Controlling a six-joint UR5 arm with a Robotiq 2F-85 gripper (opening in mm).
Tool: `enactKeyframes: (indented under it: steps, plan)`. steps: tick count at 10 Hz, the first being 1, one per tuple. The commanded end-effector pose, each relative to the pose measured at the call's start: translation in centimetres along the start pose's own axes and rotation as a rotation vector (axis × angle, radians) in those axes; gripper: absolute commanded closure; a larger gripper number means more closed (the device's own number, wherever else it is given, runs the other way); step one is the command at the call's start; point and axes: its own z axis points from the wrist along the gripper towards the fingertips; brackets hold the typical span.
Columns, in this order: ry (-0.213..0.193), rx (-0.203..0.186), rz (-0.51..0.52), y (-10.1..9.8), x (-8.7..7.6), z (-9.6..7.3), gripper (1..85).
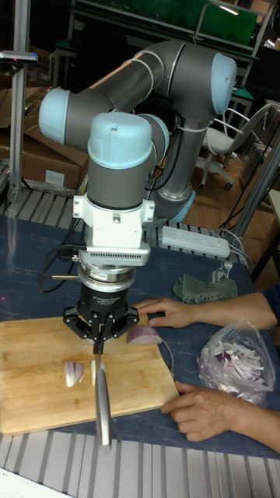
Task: Chop the onions
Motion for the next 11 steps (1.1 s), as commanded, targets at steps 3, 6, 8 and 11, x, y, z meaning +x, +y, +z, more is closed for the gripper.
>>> enactKeyframes:
  steps: [3,6,8,11]
  plan:
    - [-0.004,-0.014,0.016,1.3,-0.9,0.7,84.7]
    - [-0.011,-0.009,0.020,1.5,-1.0,1.6,84.7]
    - [-0.008,-0.003,0.019,1.5,-0.8,1.7,84.7]
    - [-0.010,-0.001,0.018,1.4,-0.5,2.1,84.7]
